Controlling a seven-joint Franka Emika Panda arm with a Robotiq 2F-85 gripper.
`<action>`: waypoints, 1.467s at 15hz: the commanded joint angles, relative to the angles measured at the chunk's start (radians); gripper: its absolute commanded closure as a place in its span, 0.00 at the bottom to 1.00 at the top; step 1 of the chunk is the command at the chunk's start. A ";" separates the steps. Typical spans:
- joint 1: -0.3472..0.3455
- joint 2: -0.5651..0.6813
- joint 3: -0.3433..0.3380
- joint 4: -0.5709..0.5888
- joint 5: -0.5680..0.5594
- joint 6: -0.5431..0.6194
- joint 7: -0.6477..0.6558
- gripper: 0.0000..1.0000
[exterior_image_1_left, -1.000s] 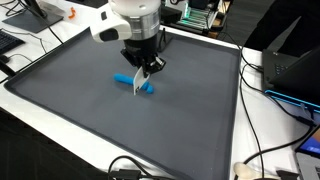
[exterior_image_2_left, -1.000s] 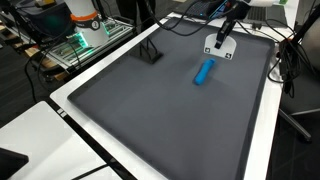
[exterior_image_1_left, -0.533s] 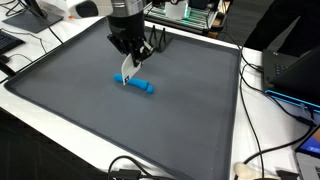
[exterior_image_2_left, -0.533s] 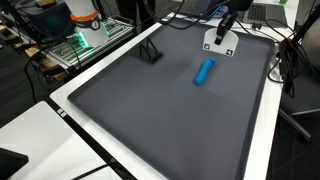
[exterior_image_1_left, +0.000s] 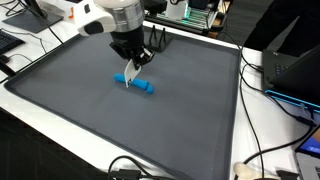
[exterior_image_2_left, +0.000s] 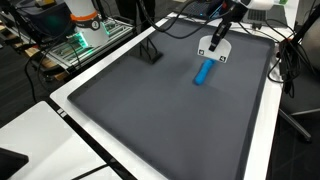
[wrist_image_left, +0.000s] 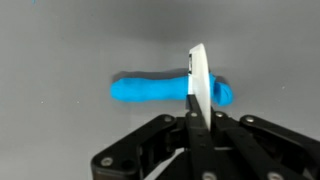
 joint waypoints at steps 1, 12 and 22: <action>-0.013 0.007 0.015 -0.012 0.001 -0.012 -0.022 0.99; -0.013 0.047 0.017 -0.001 0.007 0.016 -0.016 0.99; -0.013 0.063 0.017 0.006 0.010 0.055 -0.012 0.99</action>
